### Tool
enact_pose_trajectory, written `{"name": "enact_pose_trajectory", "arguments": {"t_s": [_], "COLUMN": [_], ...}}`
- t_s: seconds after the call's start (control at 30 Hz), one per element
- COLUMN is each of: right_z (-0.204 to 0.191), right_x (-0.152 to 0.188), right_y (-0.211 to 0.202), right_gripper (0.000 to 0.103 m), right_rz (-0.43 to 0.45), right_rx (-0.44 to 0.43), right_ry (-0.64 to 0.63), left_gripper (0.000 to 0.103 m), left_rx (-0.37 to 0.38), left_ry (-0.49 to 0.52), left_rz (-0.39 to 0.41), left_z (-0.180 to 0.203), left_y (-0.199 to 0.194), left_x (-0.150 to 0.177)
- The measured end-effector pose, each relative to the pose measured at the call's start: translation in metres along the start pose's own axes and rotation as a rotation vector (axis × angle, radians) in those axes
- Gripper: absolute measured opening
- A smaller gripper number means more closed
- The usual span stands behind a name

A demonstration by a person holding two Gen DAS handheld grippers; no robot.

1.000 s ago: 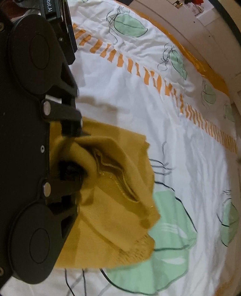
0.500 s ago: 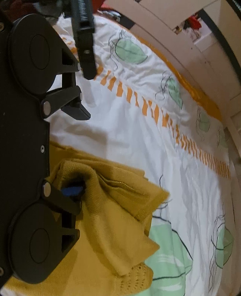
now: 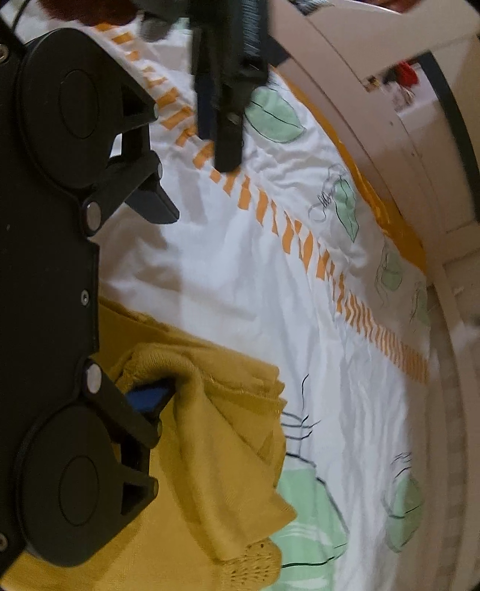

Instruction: Fold small clothes

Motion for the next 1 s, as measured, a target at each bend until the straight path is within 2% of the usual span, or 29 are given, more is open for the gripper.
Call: {"name": "enact_pose_trajectory", "arguments": {"t_s": [0.13, 0.2, 0.4, 0.47, 0.67, 0.77, 0.87, 1.0], "right_z": [-0.012, -0.017, -0.029, -0.03, -0.03, -0.036, -0.03, -0.002], "right_x": [0.013, 0.017, 0.025, 0.028, 0.032, 0.036, 0.039, 0.042], "right_y": [-0.005, -0.006, -0.002, -0.009, -0.052, -0.074, -0.09, -0.096], "right_gripper": [0.092, 0.096, 0.099, 0.099, 0.098, 0.098, 0.099, 0.099], "right_rz": [0.024, 0.04, 0.038, 0.047, 0.145, 0.179, 0.217, 0.233], "right_rx": [-0.009, -0.011, 0.052, 0.006, -0.135, -0.165, -0.13, -0.045], "right_ry": [-0.028, -0.041, -0.126, -0.104, -0.06, -0.087, -0.09, -0.026], "left_gripper": [0.068, 0.068, 0.068, 0.068, 0.068, 0.068, 0.068, 0.068], "left_rx": [-0.007, -0.012, -0.022, -0.022, -0.01, -0.011, -0.013, -0.007], "left_ry": [0.037, 0.054, 0.089, 0.097, 0.113, 0.119, 0.132, 0.153], "left_rz": [0.018, 0.033, 0.043, 0.033, 0.031, 0.031, 0.02, 0.004], "left_z": [0.005, 0.006, 0.009, 0.009, 0.012, 0.014, 0.017, 0.023], "left_y": [-0.005, -0.009, -0.01, -0.007, -0.007, -0.007, -0.004, 0.0], "left_x": [-0.001, -0.003, -0.003, -0.001, -0.001, 0.001, 0.004, 0.01]}}
Point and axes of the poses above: each gripper's, at about its wrist camera, not at the fingertips, and y roughly the way its jaws point, z to its right, x to its underside, the point moved 8 cm from there along y, roughly the way its jaws point, and after that the axes turned 4 degrees about -x, right-handed, at the moved point
